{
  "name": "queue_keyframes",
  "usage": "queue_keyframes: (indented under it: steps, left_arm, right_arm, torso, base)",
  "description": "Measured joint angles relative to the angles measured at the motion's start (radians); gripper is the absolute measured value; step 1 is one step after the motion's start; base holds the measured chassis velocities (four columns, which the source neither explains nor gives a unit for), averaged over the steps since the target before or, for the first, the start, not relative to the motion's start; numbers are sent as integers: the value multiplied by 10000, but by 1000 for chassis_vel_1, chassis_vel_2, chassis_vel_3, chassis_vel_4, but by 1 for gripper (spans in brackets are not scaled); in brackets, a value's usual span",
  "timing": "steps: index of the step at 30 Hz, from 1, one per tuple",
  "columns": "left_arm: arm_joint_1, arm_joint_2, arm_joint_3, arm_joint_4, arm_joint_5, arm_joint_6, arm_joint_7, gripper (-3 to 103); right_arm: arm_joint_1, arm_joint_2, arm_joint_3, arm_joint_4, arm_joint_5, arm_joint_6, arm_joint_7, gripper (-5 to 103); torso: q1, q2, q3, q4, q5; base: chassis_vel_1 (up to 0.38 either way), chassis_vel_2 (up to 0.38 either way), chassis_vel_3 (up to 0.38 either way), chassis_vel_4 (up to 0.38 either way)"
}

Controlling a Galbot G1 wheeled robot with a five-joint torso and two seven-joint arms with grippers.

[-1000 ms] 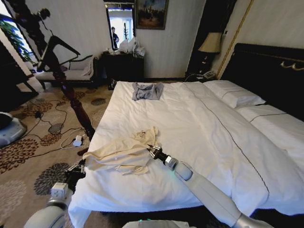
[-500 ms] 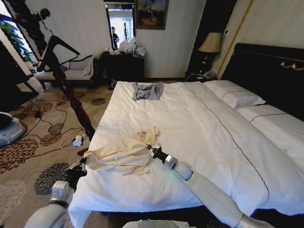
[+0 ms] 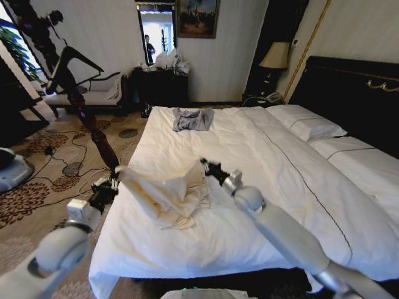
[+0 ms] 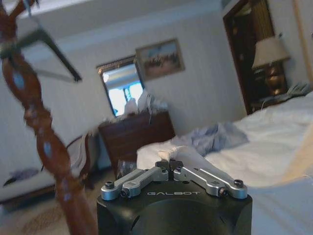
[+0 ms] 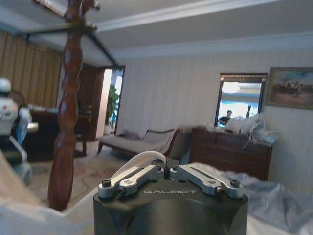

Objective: Pick up the clothes from the bed and hang them on the clothes hanger.

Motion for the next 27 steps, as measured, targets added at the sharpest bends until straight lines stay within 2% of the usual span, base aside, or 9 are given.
queue_keyframes:
  steps: [3, 5, 8, 9, 11, 14, 22, 25, 27]
  left_arm:
    - [-426, 577, -154, -2, -471, 66, -57, 0]
    - [-1682, 1522, -59, 339, -1369, 191, -195, 0]
    - [-3732, 2325, 665, 909, -2252, 308, -314, 0]
    - [-3732, 2325, 665, 909, -2252, 308, -314, 0]
    - [-5637, 2870, 1503, 1371, -2965, 403, -337, 0]
    - [-6891, 3353, 1939, 1691, -3552, 488, -257, 0]
    - [-7914, 4044, 1735, 1723, -4440, 638, -117, 0]
    - [-8092, 4246, 1296, 1210, -5026, 778, -215, 0]
    - [-8027, 4442, 538, 677, -5674, 919, -360, 0]
  right_arm:
    - [358, -93, 133, 215, 758, -321, 342, 0]
    - [725, -338, 606, 523, 1679, -681, 703, 0]
    - [982, -705, 1132, 814, 2250, -1014, 925, 0]
    - [982, -705, 1132, 814, 2250, -1014, 925, 0]
    - [1221, -1169, 1640, 1127, 2875, -1279, 1126, 0]
    - [1589, -1791, 2098, 1434, 3621, -1493, 1398, 0]
    - [2821, -3161, 3049, 2079, 5633, -2057, 2043, 0]
    - [3009, -3772, 3641, 2605, 6525, -2251, 2261, 0]
    - [2843, -4605, 4451, 3201, 7204, -2416, 2586, 0]
  torso:
    - [-1, -1, -1, 4, 4]
    - [0, -1, -1, -9, 4]
    - [2, -1, 1, -9, 4]
    - [2, -1, 1, -9, 4]
    - [3, -1, 1, -11, 7]
    - [3, -1, 0, -6, 7]
    - [2, -2, -1, -1, 5]
    - [1, -1, -2, -3, 4]
    - [-2, -1, -3, -8, 7]
  base:
    - [0, 0, 0, 0]
    - [0, 0, 0, 0]
    - [0, 0, 0, 0]
    - [0, 0, 0, 0]
    - [0, 0, 0, 0]
    - [0, 0, 0, 0]
    - [0, 0, 0, 0]
    - [0, 0, 0, 0]
    - [0, 0, 0, 0]
